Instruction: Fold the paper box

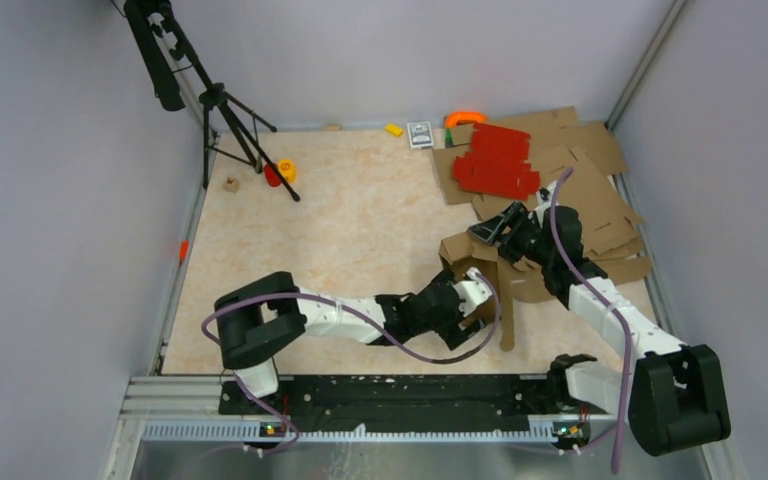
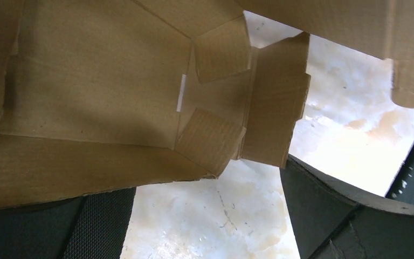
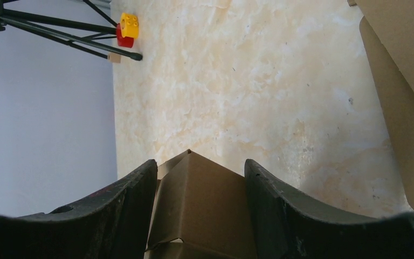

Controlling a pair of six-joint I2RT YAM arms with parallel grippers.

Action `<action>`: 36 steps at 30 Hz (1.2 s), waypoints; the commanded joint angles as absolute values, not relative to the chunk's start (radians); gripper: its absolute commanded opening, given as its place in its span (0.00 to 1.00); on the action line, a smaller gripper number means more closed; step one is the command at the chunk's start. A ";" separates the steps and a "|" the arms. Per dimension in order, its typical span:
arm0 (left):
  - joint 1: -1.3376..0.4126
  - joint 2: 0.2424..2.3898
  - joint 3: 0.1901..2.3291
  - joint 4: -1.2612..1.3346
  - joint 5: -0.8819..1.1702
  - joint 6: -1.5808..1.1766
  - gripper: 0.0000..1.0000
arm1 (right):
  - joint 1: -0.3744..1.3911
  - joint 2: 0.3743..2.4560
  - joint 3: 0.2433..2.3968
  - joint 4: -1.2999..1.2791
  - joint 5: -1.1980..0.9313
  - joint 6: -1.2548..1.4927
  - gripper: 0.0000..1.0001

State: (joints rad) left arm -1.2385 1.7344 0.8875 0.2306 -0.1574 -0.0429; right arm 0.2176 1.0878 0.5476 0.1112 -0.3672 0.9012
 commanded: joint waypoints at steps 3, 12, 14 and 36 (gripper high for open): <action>-1.249 1.762 0.943 0.255 -0.372 -0.102 0.99 | 0.220 1.061 0.550 0.128 -0.381 0.908 0.59; -1.249 1.763 0.935 0.310 -0.374 -0.137 0.92 | 0.220 1.052 0.529 0.135 -0.380 0.910 0.59; -1.249 1.764 0.929 0.326 -0.370 -0.138 0.85 | 0.219 1.048 0.521 0.141 -0.380 0.911 0.59; -1.228 1.813 0.951 0.350 -0.442 -0.178 0.53 | 0.220 1.018 0.449 0.176 -0.392 0.905 0.57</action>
State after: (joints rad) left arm -1.2488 1.8023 0.9169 0.2737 -0.4282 -0.1650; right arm 0.2173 1.0275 0.4770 0.1913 -0.3607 0.9031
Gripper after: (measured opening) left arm 0.567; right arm 0.580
